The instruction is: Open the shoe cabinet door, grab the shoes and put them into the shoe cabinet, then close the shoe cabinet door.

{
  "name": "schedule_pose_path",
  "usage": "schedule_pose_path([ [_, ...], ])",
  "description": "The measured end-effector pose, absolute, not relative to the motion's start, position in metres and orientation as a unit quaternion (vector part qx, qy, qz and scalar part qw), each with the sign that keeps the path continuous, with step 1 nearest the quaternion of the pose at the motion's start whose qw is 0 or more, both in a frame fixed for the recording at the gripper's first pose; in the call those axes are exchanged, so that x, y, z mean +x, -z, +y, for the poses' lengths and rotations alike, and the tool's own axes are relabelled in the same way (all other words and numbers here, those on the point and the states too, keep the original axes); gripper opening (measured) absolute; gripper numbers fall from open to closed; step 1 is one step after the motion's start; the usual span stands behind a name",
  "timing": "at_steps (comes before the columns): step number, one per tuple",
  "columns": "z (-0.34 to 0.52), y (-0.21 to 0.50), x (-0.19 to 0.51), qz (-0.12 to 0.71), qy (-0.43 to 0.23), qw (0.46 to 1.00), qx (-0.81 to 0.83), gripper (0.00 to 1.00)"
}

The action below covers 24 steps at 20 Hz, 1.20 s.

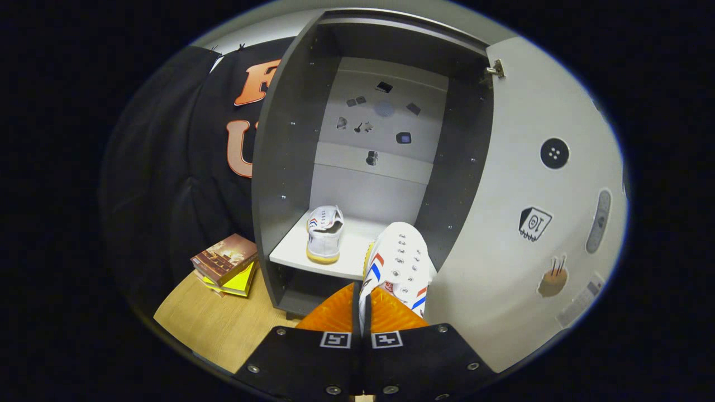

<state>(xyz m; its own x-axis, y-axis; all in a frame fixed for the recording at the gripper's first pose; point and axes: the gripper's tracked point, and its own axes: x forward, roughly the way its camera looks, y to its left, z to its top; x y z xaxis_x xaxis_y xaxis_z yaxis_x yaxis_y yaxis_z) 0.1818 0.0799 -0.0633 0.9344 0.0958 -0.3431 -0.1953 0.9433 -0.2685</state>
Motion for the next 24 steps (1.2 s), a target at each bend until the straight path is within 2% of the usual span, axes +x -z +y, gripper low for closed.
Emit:
schedule_pose_path([
  [8,0.091,0.06,0.292,0.167,-0.065,0.971,-0.157,0.0],
  [11,0.071,0.053,0.335,0.184,-0.069,0.968,-0.159,0.0],
  [16,0.069,0.106,0.403,0.219,-0.069,0.958,-0.173,0.0],
  [24,0.067,0.143,0.429,0.233,-0.082,0.947,-0.205,0.0],
])
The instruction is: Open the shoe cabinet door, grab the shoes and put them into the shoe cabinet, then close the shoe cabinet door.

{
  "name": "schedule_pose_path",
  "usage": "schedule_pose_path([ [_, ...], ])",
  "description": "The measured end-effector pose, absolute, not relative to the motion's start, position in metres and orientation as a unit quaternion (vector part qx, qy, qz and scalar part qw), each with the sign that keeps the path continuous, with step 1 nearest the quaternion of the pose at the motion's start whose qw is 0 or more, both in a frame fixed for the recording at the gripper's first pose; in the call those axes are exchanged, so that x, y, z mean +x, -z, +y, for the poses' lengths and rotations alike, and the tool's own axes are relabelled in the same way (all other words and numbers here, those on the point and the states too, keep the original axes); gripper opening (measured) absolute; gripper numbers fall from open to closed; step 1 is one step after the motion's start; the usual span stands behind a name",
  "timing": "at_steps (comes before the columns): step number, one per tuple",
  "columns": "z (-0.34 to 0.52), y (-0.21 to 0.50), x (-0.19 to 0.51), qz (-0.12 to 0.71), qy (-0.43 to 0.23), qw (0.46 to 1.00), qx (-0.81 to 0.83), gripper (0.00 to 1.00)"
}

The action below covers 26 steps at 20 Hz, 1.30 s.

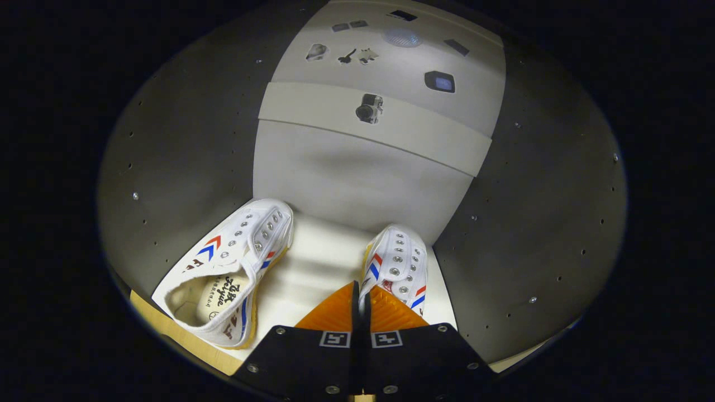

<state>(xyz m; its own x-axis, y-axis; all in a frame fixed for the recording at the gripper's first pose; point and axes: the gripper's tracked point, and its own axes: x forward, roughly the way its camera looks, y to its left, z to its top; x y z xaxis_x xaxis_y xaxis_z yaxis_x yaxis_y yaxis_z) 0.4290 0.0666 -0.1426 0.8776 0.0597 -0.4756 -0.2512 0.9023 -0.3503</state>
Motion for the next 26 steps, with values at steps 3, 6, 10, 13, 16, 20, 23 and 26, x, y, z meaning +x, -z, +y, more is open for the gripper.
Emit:
schedule_pose_path([
  [3,0.062,0.144,0.427,0.238,-0.061,0.953,-0.178,0.07],
  [6,0.053,0.136,0.406,0.237,-0.034,0.958,-0.16,0.15],
  [10,0.064,0.088,0.351,0.198,-0.038,0.969,-0.141,0.59],
  [13,0.074,0.038,0.279,0.163,-0.061,0.978,-0.113,0.91],
  [16,0.073,-0.008,0.201,0.129,-0.077,0.982,-0.117,0.95],
  [20,0.04,-0.05,0.102,0.114,-0.056,0.986,-0.109,0.95],
  [23,0.009,-0.07,0.042,0.099,-0.028,0.99,-0.1,0.95],
  [26,-0.044,-0.087,-0.011,0.08,0.038,0.986,-0.139,0.95],
])
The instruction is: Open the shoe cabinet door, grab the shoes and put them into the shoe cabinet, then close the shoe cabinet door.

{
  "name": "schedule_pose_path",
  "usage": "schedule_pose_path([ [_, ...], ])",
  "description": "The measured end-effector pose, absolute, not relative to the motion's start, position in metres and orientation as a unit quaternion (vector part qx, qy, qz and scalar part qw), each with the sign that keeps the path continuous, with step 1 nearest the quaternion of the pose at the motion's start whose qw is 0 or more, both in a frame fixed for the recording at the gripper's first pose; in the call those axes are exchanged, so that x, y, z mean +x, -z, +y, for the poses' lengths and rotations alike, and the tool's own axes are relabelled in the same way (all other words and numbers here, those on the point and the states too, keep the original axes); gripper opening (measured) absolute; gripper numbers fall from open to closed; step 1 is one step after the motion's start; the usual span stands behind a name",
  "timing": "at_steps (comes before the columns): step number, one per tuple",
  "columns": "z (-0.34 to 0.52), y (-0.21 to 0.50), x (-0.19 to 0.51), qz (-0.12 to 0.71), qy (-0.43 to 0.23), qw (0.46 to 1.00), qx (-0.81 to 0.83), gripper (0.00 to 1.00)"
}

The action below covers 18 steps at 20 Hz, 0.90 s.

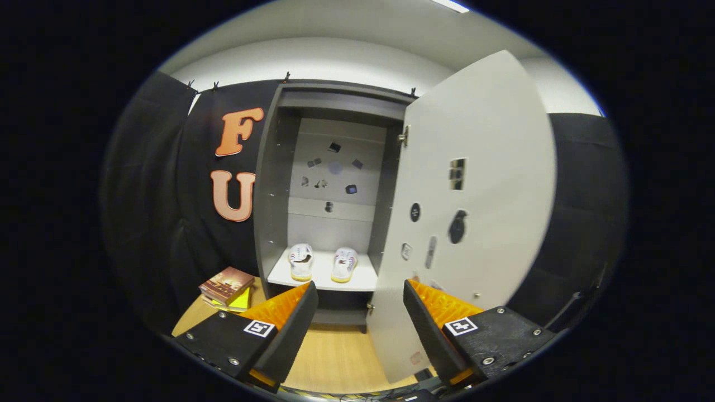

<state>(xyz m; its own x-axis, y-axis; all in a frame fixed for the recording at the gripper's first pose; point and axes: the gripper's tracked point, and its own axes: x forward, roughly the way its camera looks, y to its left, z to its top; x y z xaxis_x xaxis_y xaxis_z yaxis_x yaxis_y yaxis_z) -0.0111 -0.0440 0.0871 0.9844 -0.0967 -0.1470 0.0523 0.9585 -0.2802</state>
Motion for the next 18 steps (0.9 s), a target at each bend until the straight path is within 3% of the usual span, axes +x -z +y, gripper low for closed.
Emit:
schedule_pose_path([
  [8,-0.161,-0.073,-0.053,0.081,0.149,0.975,-0.146,0.95],
  [18,-0.215,-0.038,-0.002,0.087,0.145,0.982,-0.089,0.93],
])
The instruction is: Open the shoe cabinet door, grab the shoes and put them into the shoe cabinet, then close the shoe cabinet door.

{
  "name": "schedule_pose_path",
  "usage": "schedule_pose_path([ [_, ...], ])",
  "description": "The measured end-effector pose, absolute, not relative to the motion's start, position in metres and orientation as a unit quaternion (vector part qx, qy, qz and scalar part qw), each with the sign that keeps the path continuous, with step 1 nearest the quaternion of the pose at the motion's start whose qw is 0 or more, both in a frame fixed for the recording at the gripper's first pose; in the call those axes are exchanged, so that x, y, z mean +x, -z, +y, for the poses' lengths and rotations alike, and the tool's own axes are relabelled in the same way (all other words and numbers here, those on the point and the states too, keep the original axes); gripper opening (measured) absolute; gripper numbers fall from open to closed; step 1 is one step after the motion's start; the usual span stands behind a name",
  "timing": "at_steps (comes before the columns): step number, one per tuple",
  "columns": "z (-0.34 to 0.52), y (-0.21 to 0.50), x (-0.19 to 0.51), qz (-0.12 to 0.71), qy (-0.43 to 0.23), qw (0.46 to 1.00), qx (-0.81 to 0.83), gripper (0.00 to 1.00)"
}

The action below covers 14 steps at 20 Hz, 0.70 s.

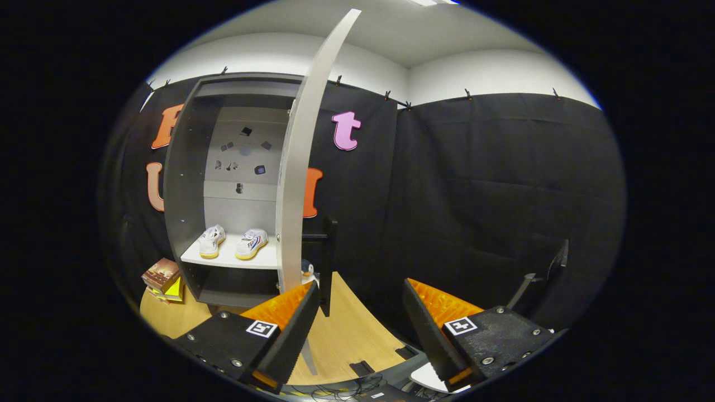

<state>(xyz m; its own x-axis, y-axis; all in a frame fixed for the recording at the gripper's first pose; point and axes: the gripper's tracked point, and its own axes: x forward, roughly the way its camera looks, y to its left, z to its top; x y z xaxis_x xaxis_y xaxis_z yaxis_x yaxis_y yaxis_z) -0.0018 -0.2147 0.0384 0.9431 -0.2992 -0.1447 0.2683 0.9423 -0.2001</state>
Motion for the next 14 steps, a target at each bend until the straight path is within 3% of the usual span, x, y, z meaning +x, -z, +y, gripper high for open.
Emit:
schedule_pose_path([
  [7,-0.194,-0.035,-0.002,0.087,0.084,0.991,-0.057,0.9],
  [14,-0.122,-0.023,0.001,0.09,0.012,0.996,-0.026,0.89],
])
